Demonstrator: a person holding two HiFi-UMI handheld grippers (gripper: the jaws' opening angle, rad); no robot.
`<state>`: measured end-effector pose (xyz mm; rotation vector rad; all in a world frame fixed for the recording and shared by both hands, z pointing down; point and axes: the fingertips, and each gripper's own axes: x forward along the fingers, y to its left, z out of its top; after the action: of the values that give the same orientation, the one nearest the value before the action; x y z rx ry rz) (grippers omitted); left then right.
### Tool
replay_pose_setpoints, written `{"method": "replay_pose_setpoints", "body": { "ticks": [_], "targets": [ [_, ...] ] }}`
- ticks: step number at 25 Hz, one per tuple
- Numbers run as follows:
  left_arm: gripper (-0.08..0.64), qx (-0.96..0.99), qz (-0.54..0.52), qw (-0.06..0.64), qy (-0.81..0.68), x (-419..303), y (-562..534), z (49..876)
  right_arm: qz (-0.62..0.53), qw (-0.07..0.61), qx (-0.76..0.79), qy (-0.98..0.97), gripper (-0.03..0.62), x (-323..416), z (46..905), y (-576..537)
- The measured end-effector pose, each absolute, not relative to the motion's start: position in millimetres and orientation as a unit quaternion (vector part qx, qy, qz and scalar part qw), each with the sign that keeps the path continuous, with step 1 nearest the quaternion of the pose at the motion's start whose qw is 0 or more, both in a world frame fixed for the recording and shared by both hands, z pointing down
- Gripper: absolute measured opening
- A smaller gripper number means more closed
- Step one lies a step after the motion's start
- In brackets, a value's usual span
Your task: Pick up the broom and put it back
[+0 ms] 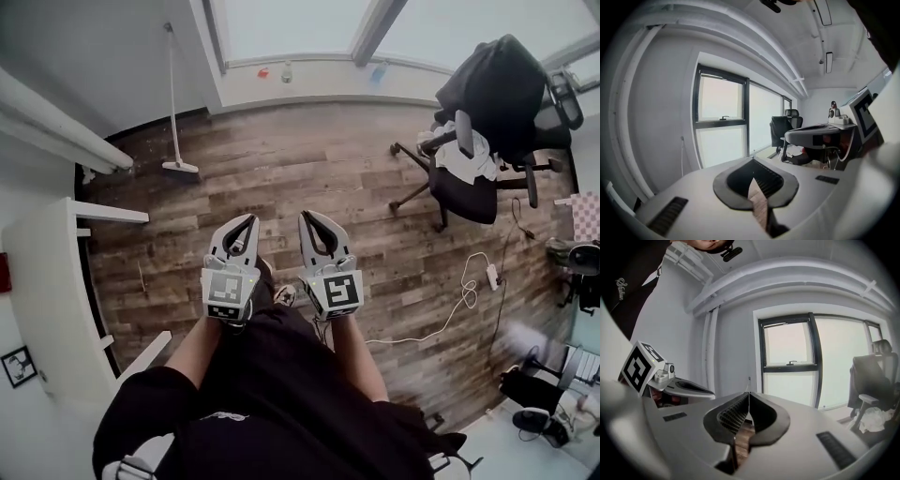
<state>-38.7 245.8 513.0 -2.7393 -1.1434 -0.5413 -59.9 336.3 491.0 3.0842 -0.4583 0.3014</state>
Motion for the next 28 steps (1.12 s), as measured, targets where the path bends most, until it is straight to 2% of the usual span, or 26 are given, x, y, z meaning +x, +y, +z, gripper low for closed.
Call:
{"method": "replay_pose_setpoints", "body": {
  "ticks": [7, 15, 28],
  "targets": [
    [0.002, -0.912, -0.192, 0.043, -0.361, 54.9, 216.1, 524.1, 0.123, 0.016, 0.974, -0.187, 0.023, 48.8, 494.4, 301.1],
    [0.002, -0.913, -0.197, 0.048, -0.354, 118.7, 155.8, 519.9, 0.127, 0.036, 0.964, -0.233, 0.023, 138.0, 488.1, 238.6],
    [0.002, -0.954, -0.228, -0.022, -0.195, 178.5, 12.4, 540.8, 0.159, 0.041, 0.924, -0.344, 0.023, 251.0, 525.9, 108.5]
  ]
}}
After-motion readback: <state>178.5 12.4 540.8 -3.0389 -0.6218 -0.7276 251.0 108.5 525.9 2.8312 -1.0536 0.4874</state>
